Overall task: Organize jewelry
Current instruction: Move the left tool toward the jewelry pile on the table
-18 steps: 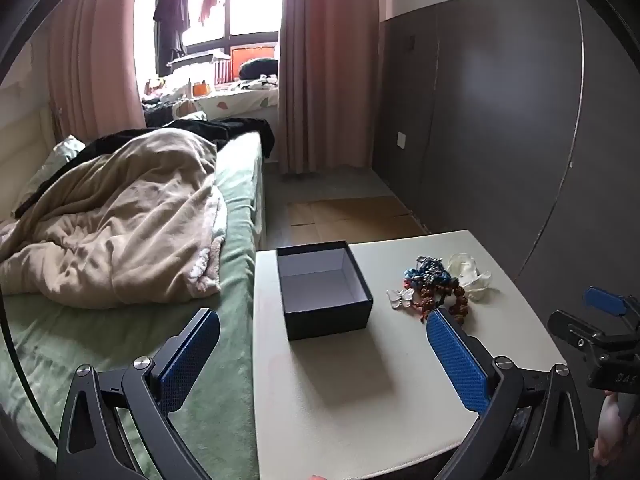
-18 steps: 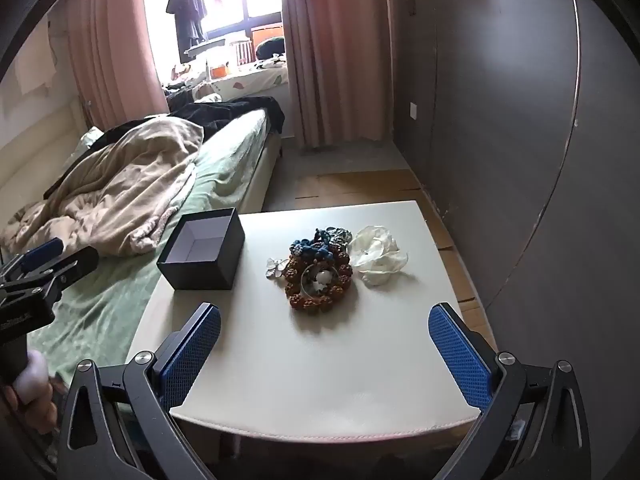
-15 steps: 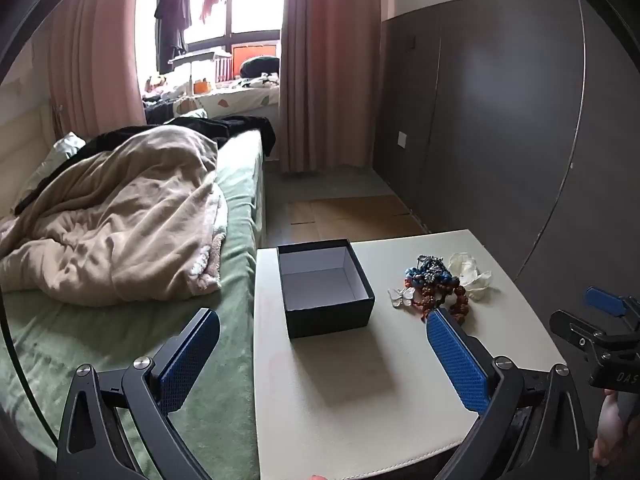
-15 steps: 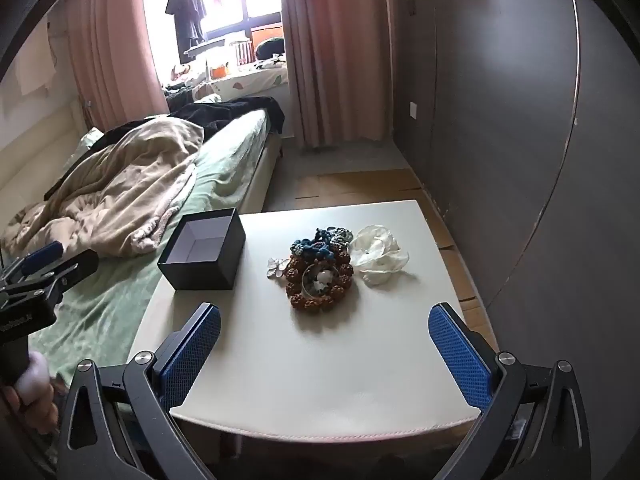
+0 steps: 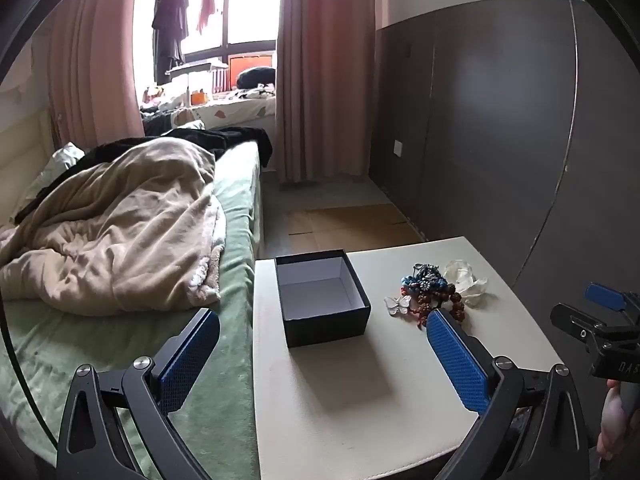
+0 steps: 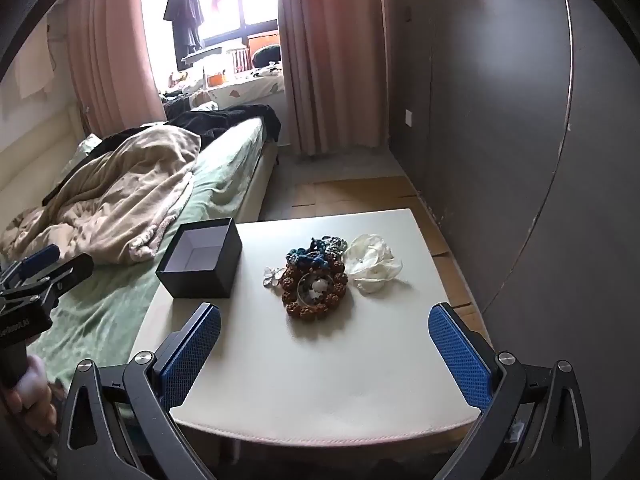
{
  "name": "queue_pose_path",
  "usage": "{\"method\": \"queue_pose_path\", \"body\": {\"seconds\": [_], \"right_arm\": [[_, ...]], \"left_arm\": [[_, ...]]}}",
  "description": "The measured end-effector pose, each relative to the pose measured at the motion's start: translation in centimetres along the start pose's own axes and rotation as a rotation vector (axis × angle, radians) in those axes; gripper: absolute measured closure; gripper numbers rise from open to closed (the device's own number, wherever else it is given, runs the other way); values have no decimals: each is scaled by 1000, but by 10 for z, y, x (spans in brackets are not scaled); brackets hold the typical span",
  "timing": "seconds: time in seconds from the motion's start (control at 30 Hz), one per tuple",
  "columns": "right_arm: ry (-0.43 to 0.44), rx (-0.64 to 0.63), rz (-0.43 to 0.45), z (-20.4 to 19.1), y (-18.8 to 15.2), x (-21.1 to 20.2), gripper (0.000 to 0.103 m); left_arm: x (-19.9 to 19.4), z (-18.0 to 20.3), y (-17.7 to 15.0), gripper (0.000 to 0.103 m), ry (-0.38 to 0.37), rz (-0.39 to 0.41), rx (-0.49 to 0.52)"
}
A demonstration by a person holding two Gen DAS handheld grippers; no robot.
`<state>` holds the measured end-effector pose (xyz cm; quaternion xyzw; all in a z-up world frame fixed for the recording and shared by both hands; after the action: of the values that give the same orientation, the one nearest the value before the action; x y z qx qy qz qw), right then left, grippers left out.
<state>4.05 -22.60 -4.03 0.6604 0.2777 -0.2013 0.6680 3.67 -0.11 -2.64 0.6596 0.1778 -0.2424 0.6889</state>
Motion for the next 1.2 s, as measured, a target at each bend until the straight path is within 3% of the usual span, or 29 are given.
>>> {"method": "queue_pose_path", "body": {"seconds": [1.2], "right_arm": [[-20,24,-1,7,1,-2,0]], "left_arm": [[4,4,-7,0,-36,-22,33]]}}
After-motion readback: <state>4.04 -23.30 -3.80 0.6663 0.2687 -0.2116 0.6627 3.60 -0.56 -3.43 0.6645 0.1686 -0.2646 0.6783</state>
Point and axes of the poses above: each gripper's, at about its wrist camera, not at the fingertips, and x roughly the way its jaws point, z to its right, y to its top, the point moved 5 cm from there along x, roughly the way its jaws point, and after that the axes turned 5 degrees about -y, right-handed, at the moved point
